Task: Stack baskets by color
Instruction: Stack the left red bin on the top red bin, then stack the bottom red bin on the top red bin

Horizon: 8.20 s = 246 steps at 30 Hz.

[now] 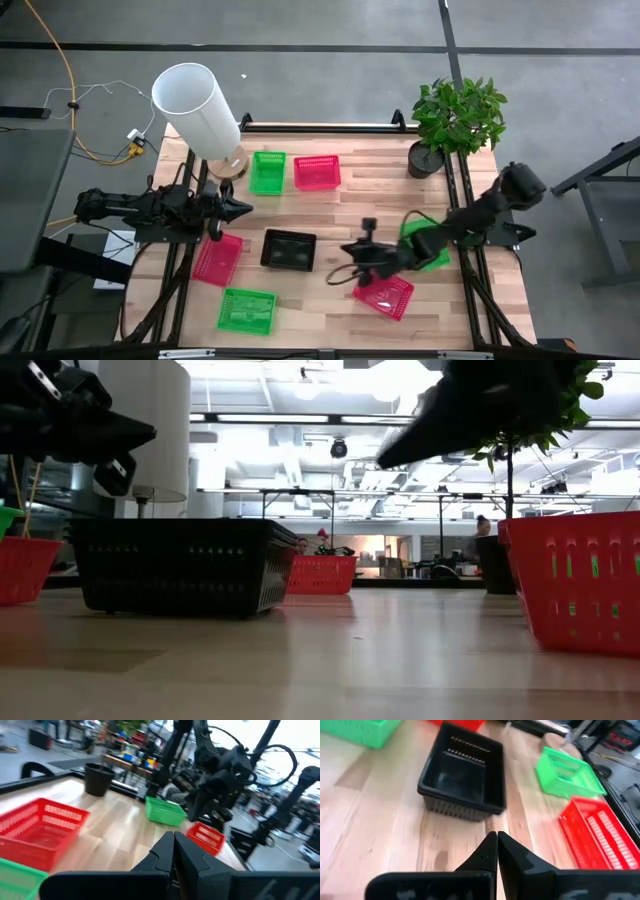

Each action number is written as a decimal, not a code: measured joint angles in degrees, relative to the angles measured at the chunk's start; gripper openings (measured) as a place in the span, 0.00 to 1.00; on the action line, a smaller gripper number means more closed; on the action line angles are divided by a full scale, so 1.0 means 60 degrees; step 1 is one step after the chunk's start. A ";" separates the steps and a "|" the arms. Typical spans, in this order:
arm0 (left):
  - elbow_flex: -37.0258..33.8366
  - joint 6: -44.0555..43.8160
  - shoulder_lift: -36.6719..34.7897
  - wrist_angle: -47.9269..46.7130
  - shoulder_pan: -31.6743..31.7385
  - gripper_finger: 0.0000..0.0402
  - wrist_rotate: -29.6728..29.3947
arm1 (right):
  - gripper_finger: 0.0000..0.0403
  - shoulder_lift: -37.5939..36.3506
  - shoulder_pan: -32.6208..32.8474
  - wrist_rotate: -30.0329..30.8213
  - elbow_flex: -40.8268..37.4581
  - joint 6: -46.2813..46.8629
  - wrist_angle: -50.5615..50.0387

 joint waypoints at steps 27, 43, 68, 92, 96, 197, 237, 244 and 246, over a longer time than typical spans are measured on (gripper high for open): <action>0.0000 0.0004 0.0000 0.0290 0.0010 0.00 -0.1004 | 0.00 -0.1371 -0.4438 -0.5652 -0.3014 -0.0542 0.7659; 0.0002 0.0594 0.0000 0.0292 0.0010 0.00 -0.0996 | 0.00 -0.1367 -0.4085 -0.5037 -0.5150 0.0253 1.1088; 0.0178 0.0579 0.0962 0.1643 -0.1147 0.29 0.0084 | 0.00 -0.1367 -0.4085 -0.5040 -0.4654 0.0132 1.0442; 0.5023 -0.0617 0.8344 -0.6669 -0.2916 0.48 -0.0173 | 0.00 -0.1367 -0.4092 -0.4732 -0.4652 0.0133 1.0361; 0.5609 -0.1942 0.9315 -0.7912 -0.2800 0.48 0.0053 | 0.00 -0.1367 -0.4092 -0.4734 -0.4650 0.0132 1.0222; 0.8868 -0.5216 1.4626 -0.2492 0.3402 0.00 -0.3707 | 0.00 -0.1371 -0.2977 -0.3379 -0.4654 -0.0946 1.1923; 0.9442 -0.6023 1.4626 -0.4526 0.3609 0.11 -0.1699 | 0.00 -0.1367 -0.2977 -0.3390 -0.4654 -0.0274 1.1341; 0.9522 -0.5621 1.4554 -0.4515 0.3580 0.25 -0.1789 | 0.00 -0.1367 -0.2977 -0.3390 -0.4654 -0.0283 1.1327; 0.9699 -0.5401 1.4531 -0.4466 0.3580 0.28 -0.1816 | 0.00 -0.1367 -0.2977 -0.3390 -0.4654 -0.0285 1.1322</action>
